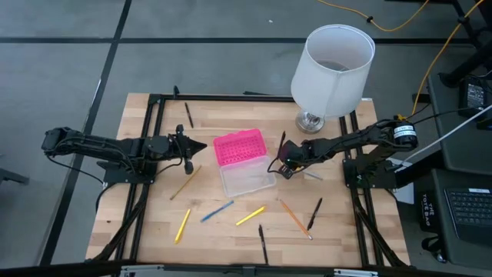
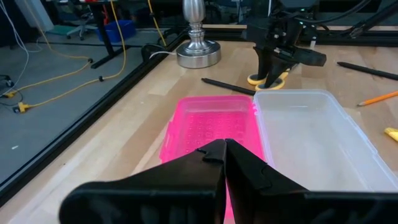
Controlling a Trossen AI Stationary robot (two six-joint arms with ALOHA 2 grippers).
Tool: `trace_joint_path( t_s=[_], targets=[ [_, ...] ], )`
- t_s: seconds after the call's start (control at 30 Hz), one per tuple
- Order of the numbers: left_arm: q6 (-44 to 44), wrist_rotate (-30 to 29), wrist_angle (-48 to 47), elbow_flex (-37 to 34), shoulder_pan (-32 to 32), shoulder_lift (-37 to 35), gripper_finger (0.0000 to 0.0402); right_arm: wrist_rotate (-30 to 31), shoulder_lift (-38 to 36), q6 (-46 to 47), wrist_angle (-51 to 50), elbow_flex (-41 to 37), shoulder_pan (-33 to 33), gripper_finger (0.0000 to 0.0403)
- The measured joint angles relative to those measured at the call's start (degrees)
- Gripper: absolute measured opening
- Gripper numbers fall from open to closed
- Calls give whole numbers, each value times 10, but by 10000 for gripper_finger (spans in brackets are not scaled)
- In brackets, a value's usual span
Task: Pick & place school supplies into a supply box
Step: Put the yellow scissors into the pink supply box
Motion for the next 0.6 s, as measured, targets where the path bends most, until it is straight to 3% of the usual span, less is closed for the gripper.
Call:
trace_joint_path(
  t_s=[0.17, 0.43, 0.6],
  targets=[
    [-1, 0, 0, 0, 0, 0, 4, 0, -10, -2, -6, 9, 4, 78],
    [-1, 15, 0, 0, 0, 0, 4, 40, -50, 13, -126, 51, 24, 78],
    [-1, 20, 0, 0, 0, 0, 4, 45, -73, 12, -143, 81, 50, 78]
  ],
)
